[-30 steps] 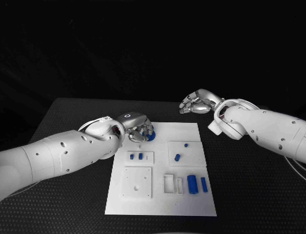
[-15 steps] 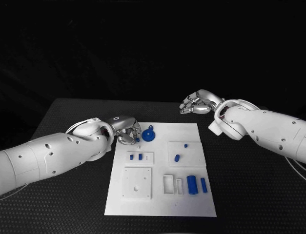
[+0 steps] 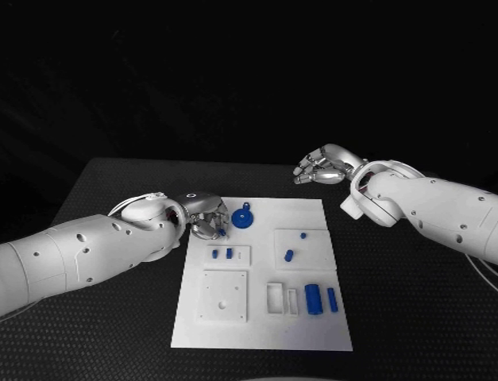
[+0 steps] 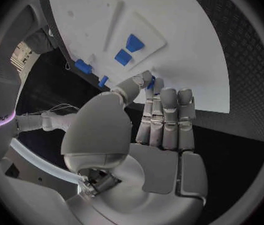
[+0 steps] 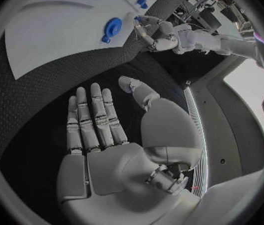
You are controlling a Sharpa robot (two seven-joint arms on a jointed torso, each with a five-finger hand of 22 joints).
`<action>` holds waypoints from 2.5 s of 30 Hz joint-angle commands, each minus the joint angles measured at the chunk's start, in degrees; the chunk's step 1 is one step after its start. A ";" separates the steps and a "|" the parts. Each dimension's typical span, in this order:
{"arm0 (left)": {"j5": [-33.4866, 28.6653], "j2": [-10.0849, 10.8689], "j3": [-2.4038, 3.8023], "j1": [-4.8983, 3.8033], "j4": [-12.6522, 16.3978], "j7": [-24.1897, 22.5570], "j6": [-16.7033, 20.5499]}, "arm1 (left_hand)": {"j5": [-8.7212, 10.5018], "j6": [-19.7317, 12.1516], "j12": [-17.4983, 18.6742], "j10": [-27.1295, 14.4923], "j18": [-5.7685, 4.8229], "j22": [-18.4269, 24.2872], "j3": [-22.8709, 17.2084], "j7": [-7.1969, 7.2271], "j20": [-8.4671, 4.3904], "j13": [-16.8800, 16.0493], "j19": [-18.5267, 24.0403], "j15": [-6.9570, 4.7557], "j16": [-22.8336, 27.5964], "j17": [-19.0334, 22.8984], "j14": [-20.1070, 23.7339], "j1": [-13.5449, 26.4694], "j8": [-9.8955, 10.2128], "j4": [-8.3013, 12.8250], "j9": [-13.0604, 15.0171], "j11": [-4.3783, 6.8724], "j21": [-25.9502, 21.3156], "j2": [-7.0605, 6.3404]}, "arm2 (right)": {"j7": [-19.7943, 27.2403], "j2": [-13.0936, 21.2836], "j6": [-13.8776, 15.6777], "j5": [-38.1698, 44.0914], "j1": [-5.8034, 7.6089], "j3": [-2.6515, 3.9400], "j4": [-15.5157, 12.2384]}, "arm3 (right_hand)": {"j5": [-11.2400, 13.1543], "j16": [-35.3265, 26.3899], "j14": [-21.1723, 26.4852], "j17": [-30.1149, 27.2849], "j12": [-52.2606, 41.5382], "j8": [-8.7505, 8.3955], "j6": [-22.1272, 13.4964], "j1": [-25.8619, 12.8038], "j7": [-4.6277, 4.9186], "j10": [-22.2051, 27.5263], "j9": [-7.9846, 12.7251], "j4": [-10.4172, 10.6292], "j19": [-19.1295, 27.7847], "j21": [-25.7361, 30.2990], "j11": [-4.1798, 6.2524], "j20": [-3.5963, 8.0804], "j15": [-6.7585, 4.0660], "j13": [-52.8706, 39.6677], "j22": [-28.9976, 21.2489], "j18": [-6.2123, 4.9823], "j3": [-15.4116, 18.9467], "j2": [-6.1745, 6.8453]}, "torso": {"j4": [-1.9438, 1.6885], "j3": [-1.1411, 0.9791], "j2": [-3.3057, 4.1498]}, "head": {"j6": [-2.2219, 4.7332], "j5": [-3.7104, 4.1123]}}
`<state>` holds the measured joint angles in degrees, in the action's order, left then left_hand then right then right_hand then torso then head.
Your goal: Assemble the parts on the task board
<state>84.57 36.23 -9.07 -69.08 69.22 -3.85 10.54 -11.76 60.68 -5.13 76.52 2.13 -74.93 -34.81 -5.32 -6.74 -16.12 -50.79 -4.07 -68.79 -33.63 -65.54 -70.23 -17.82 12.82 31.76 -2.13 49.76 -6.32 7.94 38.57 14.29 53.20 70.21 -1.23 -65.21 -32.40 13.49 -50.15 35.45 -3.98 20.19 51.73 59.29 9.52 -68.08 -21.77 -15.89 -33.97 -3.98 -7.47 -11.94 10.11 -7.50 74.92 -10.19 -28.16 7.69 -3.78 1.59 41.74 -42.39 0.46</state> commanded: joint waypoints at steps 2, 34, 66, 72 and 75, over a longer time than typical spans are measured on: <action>2.06 -0.11 -0.10 -0.06 0.02 0.44 -2.33 | -0.15 0.56 -0.19 0.45 0.75 -1.03 -0.18 0.00 -2.75 -0.04 -0.08 -0.07 -0.27 0.05 0.09 0.03 -0.15 0.22 0.03 -0.07 0.16 0.58 | 0.52 0.03 -0.21 -0.06 0.01 0.03 -0.12 | -0.20 -0.20 0.20 0.09 -0.26 0.06 -0.46 -0.18 -0.01 0.19 -0.07 0.15 0.45 0.26 0.00 -0.07 -0.33 0.06 0.76 1.06 -0.28 0.09 | 0.07 -0.04 0.01 | -0.07 -0.03; 2.95 -0.41 -0.45 -0.02 -0.61 0.98 -1.08 | 0.01 0.67 -0.05 0.67 0.71 -1.09 -0.21 0.02 -2.86 -0.04 -0.18 -0.13 -0.68 0.00 -0.12 0.07 -0.12 0.33 -0.01 -0.01 0.35 0.71 | 0.56 -0.05 -0.21 -0.05 0.01 0.03 -0.05 | -0.19 -0.21 0.22 0.10 -0.26 0.07 -0.47 -0.16 -0.01 0.20 -0.08 0.15 0.47 0.26 -0.01 -0.08 -0.33 0.06 0.77 1.07 -0.31 0.08 | 0.07 -0.05 0.02 | -0.03 -0.11; 3.36 -0.61 -0.39 -0.01 0.65 0.26 0.59 | -0.12 0.75 0.10 0.84 0.76 -1.11 -0.29 0.04 -3.00 -0.04 -0.52 -0.21 -1.10 -0.04 -0.40 0.08 -0.09 0.33 -0.03 0.05 0.64 0.72 | 0.55 -0.12 -0.31 -0.05 0.00 0.03 0.13 | -0.19 -0.24 0.26 0.10 -0.25 0.08 -0.48 -0.14 -0.01 0.22 -0.09 0.13 0.53 0.28 0.01 -0.09 -0.35 0.06 0.76 1.09 -0.33 0.07 | 0.12 -0.03 0.02 | -0.21 0.09; 3.30 -0.91 -0.40 -0.01 0.64 0.30 -0.04 | -0.13 0.74 0.12 0.85 0.76 -1.10 -0.30 0.03 -3.01 -0.04 -0.55 -0.21 -1.12 -0.03 -0.41 0.10 -0.08 0.31 -0.04 0.05 0.66 0.72 | 0.53 -0.17 -0.33 -0.05 0.00 0.03 0.10 | -0.19 -0.24 0.27 0.10 -0.25 0.08 -0.48 -0.13 -0.01 0.22 -0.09 0.12 0.56 0.28 0.01 -0.09 -0.35 0.06 0.76 1.10 -0.34 0.07 | 0.11 -0.08 0.01 | -0.13 0.09; 3.30 -1.07 -0.40 -0.02 0.50 0.36 -0.42 | -0.13 0.74 0.12 0.85 0.76 -1.10 -0.30 0.03 -3.01 -0.04 -0.56 -0.21 -1.13 -0.03 -0.42 0.11 -0.08 0.30 -0.04 0.05 0.66 0.74 | 0.52 -0.14 -0.35 -0.05 0.00 0.03 0.10 | -0.19 -0.25 0.27 0.10 -0.25 0.08 -0.48 -0.12 -0.01 0.22 -0.09 0.11 0.57 0.29 0.01 -0.09 -0.35 0.06 0.76 1.10 -0.34 0.07 | 0.06 -0.06 0.03 | -0.14 0.14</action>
<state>87.70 35.34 -9.49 -69.06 69.69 -3.14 10.57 -11.70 61.13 -4.87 76.94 1.74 -74.93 -34.83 -5.28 -6.73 -16.11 -50.78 -3.77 -69.67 -33.60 -66.03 -70.34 -17.72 13.09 31.63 -2.13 50.10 -6.12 7.95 38.43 14.28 53.11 70.21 -1.23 -65.07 -32.40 13.49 -49.95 35.48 -3.98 20.19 51.74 59.29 9.52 -68.08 -21.76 -15.89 -33.75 -3.98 -7.47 -12.15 9.92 -7.50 74.90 -10.19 -28.16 7.69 -3.68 1.53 41.76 -42.54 0.55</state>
